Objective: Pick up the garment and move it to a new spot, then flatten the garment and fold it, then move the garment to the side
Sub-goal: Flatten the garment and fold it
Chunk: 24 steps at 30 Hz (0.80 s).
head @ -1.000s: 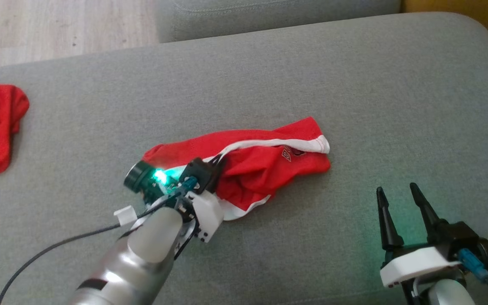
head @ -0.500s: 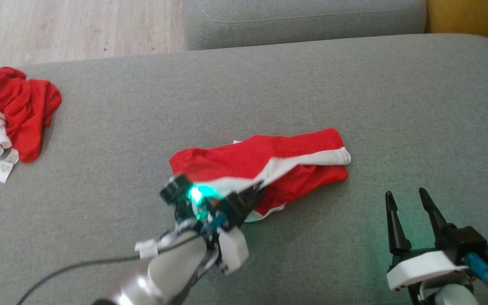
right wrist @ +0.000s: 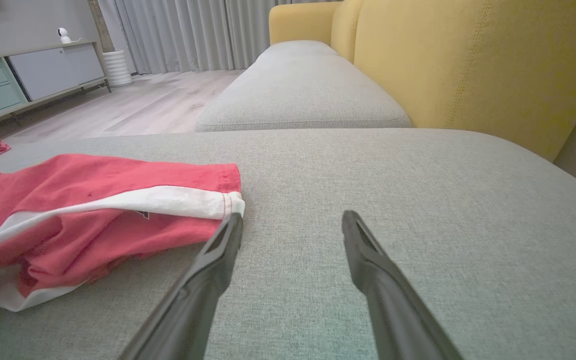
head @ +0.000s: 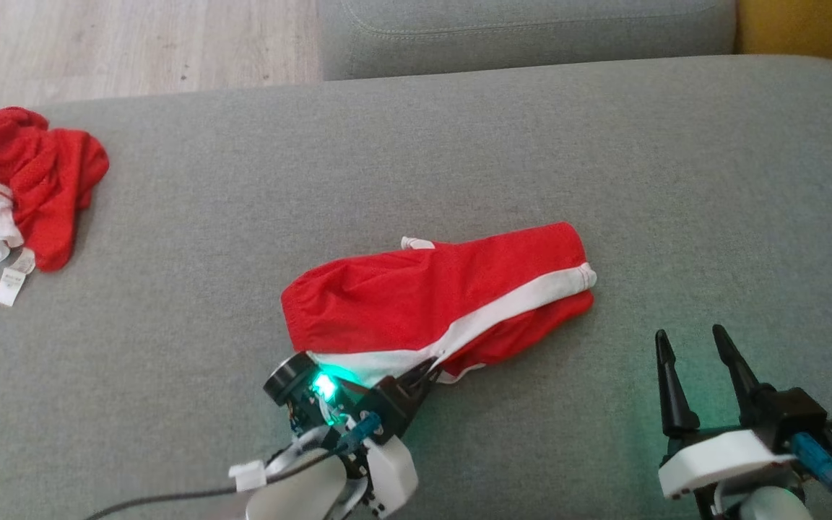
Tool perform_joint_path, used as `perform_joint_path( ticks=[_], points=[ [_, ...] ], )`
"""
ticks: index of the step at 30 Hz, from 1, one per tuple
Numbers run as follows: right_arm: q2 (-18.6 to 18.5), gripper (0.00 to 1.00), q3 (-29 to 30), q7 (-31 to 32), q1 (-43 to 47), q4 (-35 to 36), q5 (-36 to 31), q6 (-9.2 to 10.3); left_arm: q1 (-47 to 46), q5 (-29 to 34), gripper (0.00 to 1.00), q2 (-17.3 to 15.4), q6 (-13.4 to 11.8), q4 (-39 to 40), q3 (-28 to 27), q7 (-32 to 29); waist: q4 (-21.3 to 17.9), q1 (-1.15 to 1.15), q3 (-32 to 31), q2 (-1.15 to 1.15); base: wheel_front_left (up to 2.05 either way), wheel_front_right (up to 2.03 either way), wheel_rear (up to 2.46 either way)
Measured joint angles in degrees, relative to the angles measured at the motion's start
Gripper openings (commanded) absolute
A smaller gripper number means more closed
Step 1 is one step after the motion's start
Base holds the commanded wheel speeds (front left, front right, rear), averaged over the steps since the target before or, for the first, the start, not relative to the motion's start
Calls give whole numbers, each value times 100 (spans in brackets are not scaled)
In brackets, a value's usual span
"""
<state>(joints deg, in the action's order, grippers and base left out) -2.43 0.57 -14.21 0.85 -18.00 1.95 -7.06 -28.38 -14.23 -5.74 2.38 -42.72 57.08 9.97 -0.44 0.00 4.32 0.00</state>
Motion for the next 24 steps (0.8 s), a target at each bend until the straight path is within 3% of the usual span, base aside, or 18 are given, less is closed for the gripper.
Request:
perform_joint_path(
  ticks=[1, 9, 19, 24],
  points=[
    [0, 100, 4, 0, 0, -18, 0, 0, 29, 0, 99, 2, -31, 15, 2, 26, 12, 0, -12, 0, 0, 0, 0],
    [0, 100, 45, 0, 2, -102, 2, 0, 416, -242, 100, 20, -148, 285, -62, 231, 153, 0, -164, 0, 0, 0, 0],
    [0, 100, 142, 0, 93, -86, 2, 0, 861, -736, 100, -111, -610, 1104, -754, 399, 363, 0, -483, 0, 0, 0, 0],
    [0, 100, 160, 0, 133, -53, 2, 0, 1291, -1046, 100, -370, -853, 1393, -1234, 431, 469, -1, -625, 0, 0, 0, 0]
  ],
)
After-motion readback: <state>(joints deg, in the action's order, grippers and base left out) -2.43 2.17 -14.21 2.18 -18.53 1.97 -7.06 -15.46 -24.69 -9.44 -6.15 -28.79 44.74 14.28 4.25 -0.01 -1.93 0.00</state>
